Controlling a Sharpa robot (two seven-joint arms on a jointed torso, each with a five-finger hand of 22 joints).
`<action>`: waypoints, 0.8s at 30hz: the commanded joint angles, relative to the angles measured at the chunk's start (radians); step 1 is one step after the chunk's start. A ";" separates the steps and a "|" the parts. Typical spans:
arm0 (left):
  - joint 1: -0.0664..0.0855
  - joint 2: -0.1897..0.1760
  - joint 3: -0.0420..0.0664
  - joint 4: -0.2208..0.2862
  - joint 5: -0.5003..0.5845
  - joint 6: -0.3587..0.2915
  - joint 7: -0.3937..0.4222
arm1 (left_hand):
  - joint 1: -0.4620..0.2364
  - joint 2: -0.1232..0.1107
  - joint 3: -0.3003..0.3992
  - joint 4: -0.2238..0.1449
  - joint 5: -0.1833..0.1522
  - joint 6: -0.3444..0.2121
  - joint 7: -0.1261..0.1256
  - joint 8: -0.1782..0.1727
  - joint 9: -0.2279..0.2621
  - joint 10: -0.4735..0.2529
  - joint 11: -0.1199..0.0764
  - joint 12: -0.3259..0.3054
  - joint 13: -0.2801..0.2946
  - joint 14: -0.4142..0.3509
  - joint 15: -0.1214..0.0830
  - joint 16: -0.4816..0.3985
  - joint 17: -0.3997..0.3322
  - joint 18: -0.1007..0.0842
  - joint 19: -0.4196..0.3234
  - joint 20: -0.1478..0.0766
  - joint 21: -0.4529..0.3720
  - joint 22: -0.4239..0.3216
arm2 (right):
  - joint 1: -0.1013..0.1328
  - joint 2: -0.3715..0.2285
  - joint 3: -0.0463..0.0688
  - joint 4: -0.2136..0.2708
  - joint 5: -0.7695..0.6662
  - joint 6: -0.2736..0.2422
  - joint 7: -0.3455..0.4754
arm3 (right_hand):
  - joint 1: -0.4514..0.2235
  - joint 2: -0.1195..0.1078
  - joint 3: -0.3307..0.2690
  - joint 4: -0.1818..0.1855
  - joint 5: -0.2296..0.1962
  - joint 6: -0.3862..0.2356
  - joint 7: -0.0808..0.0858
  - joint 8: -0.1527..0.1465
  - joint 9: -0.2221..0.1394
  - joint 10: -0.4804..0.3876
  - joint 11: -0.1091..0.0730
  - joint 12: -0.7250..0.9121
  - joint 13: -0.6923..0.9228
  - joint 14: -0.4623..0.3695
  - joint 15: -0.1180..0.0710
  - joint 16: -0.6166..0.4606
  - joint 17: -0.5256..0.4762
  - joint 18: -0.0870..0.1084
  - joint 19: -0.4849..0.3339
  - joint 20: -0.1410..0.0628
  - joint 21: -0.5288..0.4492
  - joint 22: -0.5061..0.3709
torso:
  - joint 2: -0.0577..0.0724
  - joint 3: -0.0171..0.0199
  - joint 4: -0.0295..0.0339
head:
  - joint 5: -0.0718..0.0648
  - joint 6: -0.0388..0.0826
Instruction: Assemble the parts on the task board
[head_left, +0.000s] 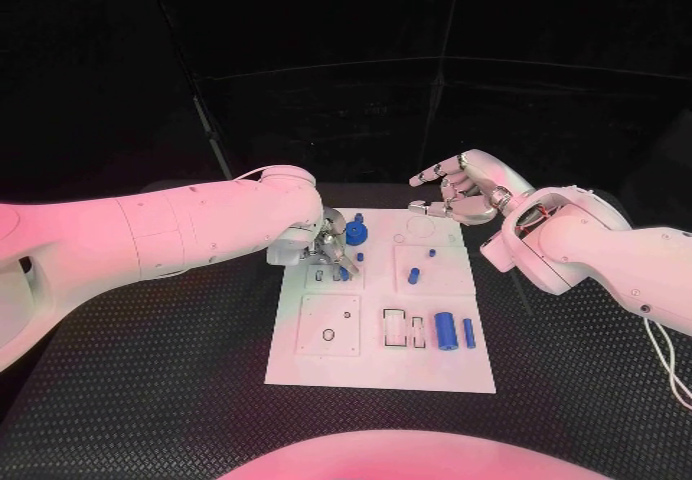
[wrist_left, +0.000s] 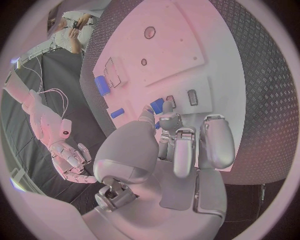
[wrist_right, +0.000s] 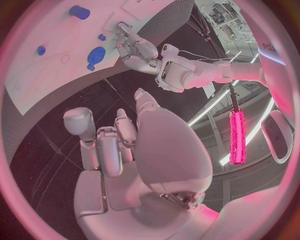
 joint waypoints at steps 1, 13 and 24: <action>0.001 0.001 0.000 0.002 0.008 0.011 -0.006 | 0.010 0.001 0.000 -0.008 -0.005 -0.008 0.002 0.006 0.001 -0.003 -0.003 0.005 0.001 0.107 -0.007 0.006 0.263 -0.012 0.004 -0.002 0.006 0.001 | 0.002 0.001 0.001 0.000 -0.002 0.002 0.004 | 0.003 0.004 0.000 -0.006 0.003 0.003 -0.001 0.006 0.002 -0.005 0.000 -0.001 -0.001 0.071 -0.004 -0.005 0.132 0.012 -0.006 0.000 -0.003 -0.001 | 0.000 0.0003 0.0002 | 0.000 -0.002; 0.001 -0.001 0.000 0.007 0.013 0.001 -0.005 | 0.033 0.007 0.019 -0.030 -0.005 -0.012 0.002 0.010 0.008 -0.003 -0.004 0.004 0.001 0.107 -0.007 0.006 0.263 -0.012 0.003 -0.002 0.006 0.003 | 0.002 0.007 0.001 -0.008 -0.039 0.006 0.001 | 0.004 0.005 0.000 -0.006 0.003 0.004 -0.001 0.006 0.002 -0.005 -0.001 -0.001 -0.001 0.071 -0.004 -0.006 0.130 0.012 -0.007 0.000 -0.005 -0.003 | 0.000 -0.0004 0.0010 | 0.001 -0.003; 0.000 -0.004 0.000 0.010 0.028 0.000 -0.005 | 0.107 0.023 0.087 -0.092 -0.004 -0.026 -0.004 0.005 0.014 -0.010 -0.010 -0.007 -0.007 0.107 -0.011 0.006 0.263 -0.012 0.000 -0.005 0.006 0.005 | 0.002 0.012 0.001 -0.014 -0.045 0.008 0.000 | 0.004 0.005 0.000 -0.006 0.003 0.004 -0.001 0.006 0.002 -0.005 -0.001 -0.001 -0.001 0.071 -0.004 -0.006 0.130 0.012 -0.007 0.000 -0.005 -0.003 | 0.000 -0.0002 0.0003 | 0.004 -0.005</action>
